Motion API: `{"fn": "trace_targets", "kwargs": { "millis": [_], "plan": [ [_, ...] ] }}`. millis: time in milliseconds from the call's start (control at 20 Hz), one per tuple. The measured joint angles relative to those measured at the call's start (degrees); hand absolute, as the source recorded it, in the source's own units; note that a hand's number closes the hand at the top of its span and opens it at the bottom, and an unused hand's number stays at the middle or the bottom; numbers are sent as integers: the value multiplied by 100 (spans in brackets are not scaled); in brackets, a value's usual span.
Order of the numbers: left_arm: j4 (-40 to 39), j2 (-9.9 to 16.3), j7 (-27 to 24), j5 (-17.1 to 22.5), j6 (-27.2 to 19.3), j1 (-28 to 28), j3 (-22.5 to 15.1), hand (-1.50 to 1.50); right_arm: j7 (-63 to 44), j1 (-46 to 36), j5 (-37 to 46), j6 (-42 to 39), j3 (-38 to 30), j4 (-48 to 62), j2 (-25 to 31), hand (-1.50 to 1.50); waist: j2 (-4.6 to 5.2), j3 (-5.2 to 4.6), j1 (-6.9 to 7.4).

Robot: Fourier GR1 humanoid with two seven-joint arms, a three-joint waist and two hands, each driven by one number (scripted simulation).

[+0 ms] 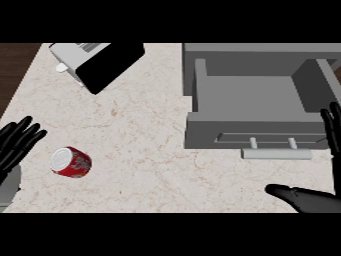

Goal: Pick up the can, place it into the drawer and close the drawer

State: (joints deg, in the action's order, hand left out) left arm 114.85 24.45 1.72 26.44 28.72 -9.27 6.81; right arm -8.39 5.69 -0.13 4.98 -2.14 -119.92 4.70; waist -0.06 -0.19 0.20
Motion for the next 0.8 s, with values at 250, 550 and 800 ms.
{"fn": "trace_targets", "kwargs": {
  "millis": [250,550,800],
  "plan": [
    [-591,858,103,1116,985,-189,873,-150,-91,424,-321,-177,-391,-138,163,-150,-3,15,-20],
    [-930,1223,245,1779,1795,-369,1504,-150,-20,769,-750,-495,-843,-269,271,-150,-9,29,-18],
    [-954,1226,404,2153,2023,-419,1513,-150,127,1034,-1120,-853,-1241,-212,396,-150,-19,60,-37]
  ]
}}
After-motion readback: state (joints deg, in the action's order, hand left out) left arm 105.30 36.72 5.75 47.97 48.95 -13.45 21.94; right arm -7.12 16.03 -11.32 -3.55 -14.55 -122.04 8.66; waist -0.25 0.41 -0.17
